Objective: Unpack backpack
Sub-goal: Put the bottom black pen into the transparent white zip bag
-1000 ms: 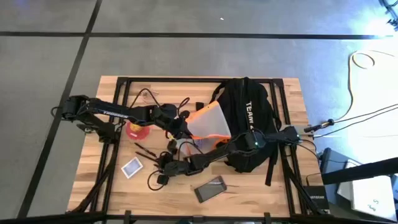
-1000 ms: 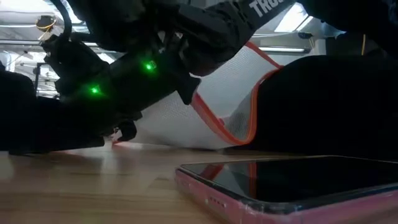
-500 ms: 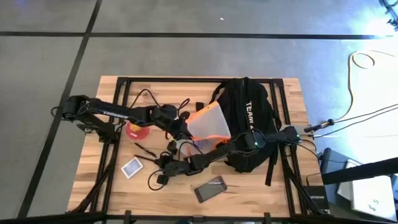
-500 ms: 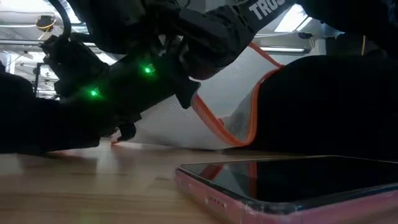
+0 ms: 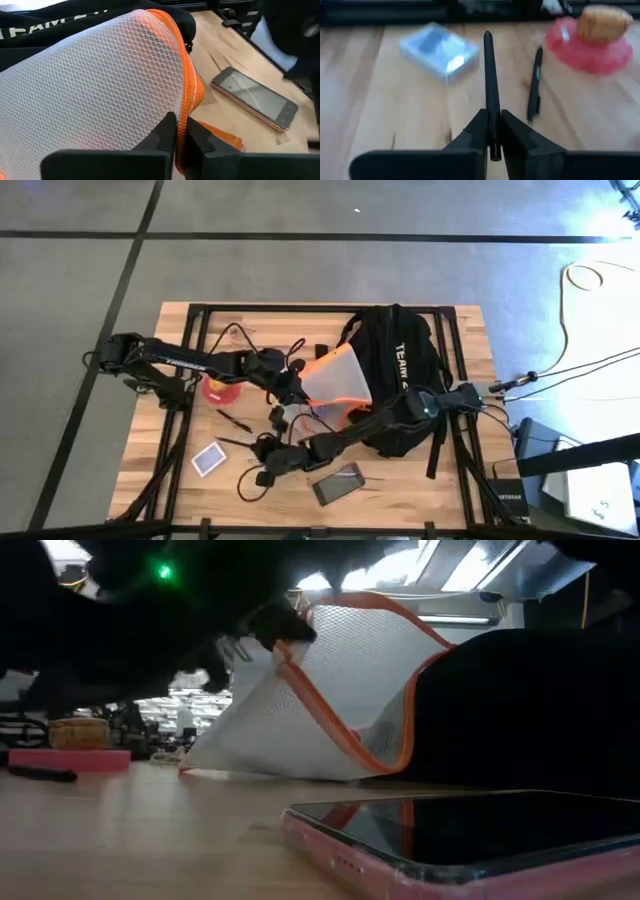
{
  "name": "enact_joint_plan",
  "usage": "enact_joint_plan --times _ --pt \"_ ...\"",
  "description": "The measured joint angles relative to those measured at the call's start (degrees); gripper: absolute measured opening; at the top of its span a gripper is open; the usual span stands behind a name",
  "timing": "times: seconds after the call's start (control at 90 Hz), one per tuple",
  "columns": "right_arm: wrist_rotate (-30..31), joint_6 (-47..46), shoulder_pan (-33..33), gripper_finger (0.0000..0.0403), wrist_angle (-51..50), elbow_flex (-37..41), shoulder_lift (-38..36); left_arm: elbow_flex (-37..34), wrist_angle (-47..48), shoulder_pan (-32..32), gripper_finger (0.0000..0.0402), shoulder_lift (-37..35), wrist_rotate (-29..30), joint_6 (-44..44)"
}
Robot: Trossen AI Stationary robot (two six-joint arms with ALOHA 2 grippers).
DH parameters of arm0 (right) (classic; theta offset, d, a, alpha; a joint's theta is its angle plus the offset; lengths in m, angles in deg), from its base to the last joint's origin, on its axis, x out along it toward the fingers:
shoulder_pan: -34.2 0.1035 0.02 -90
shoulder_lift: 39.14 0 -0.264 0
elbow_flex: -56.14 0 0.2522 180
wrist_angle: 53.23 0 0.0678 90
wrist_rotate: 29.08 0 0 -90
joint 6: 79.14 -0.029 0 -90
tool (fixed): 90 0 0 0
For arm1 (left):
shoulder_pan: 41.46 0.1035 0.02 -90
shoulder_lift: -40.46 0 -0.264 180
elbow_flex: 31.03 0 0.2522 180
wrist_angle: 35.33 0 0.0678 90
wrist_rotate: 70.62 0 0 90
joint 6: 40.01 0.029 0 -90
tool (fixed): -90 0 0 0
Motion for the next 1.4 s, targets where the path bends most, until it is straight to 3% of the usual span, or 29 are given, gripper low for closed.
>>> enact_joint_plan --times 0.144,0.3,0.6,0.9,1.122,1.4 --pt "2.7 -4.2 2.2 0.0015 -13.3 0.1 -4.3 0.0 -0.1 0.0 0.0 0.0 0.0 0.0" --pt "4.5 -14.6 5.7 0.0015 -28.8 0.0 -9.9 0.0 0.0 0.0 0.0 0.0 0.1 0.2" --pt "6.9 -31.9 16.2 0.0015 -45.4 -0.1 -20.7 0.0 0.0 0.0 0.0 0.0 0.1 0.7" --pt "17.1 -61.8 23.1 0.0014 -79.5 0.1 -24.3 0.0 -0.2 0.0 0.0 0.0 0.1 1.1" --pt "16.7 -65.4 21.3 0.0014 -83.9 3.4 -24.2 0.0 -0.2 0.0 0.0 0.0 0.1 0.8" --pt "13.0 -60.4 11.8 0.0018 -79.2 9.4 -24.2 0.0 -0.4 0.0 0.0 0.0 0.1 0.8"
